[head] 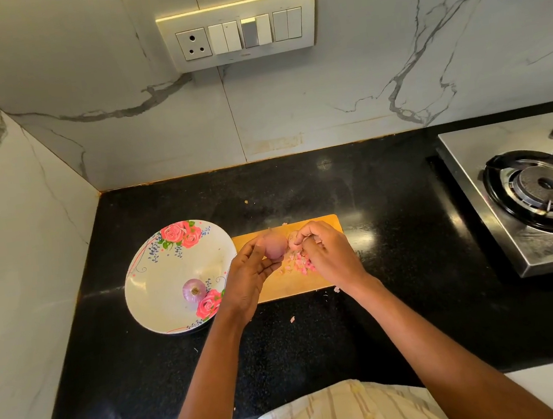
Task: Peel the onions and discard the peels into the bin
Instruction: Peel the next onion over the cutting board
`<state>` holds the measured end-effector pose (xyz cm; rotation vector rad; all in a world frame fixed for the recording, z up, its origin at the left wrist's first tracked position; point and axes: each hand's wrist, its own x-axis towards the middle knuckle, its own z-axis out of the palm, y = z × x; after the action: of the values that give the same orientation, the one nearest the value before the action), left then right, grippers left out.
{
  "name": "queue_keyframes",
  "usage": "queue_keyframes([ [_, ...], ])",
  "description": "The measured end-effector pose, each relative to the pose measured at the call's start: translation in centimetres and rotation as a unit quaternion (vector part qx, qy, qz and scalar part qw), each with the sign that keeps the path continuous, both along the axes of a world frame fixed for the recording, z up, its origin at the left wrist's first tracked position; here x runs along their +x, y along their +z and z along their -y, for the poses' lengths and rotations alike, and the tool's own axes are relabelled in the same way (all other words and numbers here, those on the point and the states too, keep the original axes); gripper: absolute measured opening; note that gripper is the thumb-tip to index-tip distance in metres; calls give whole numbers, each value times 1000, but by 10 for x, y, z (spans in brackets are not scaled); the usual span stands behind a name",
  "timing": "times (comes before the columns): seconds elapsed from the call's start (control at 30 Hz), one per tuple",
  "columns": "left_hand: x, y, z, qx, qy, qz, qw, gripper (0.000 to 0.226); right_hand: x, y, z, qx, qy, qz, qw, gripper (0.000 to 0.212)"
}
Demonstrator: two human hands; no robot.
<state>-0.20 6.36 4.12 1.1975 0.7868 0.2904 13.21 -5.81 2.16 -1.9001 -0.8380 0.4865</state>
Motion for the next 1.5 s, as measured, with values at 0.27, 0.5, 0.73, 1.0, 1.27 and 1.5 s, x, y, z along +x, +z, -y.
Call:
queue_keyframes([
  [0.27, 3, -3, 1, 15, 13, -5, 1000, 34, -10, 13, 1, 24, 80, -7, 996, 33],
  [0.5, 1, -3, 1, -23, -1, 18, 1000, 33, -7, 10, 1, 59, 16, -28, 998, 27],
  [0.73, 4, -3, 4, -17, 8, 27, 999, 33, -11, 14, 1, 62, 25, -67, 996, 35],
  [1.0, 1, -2, 6, 40, -2, 23, 999, 34, -10, 22, 1, 59, 28, -40, 997, 25],
  [1.27, -2, -3, 3, 75, -23, 16, 997, 42, -3, 17, 7, 40, 46, -38, 997, 16],
  [1.5, -2, -3, 4, 82, -32, 13, 996, 40, 0, 10, 9, 37, 28, -37, 998, 16],
])
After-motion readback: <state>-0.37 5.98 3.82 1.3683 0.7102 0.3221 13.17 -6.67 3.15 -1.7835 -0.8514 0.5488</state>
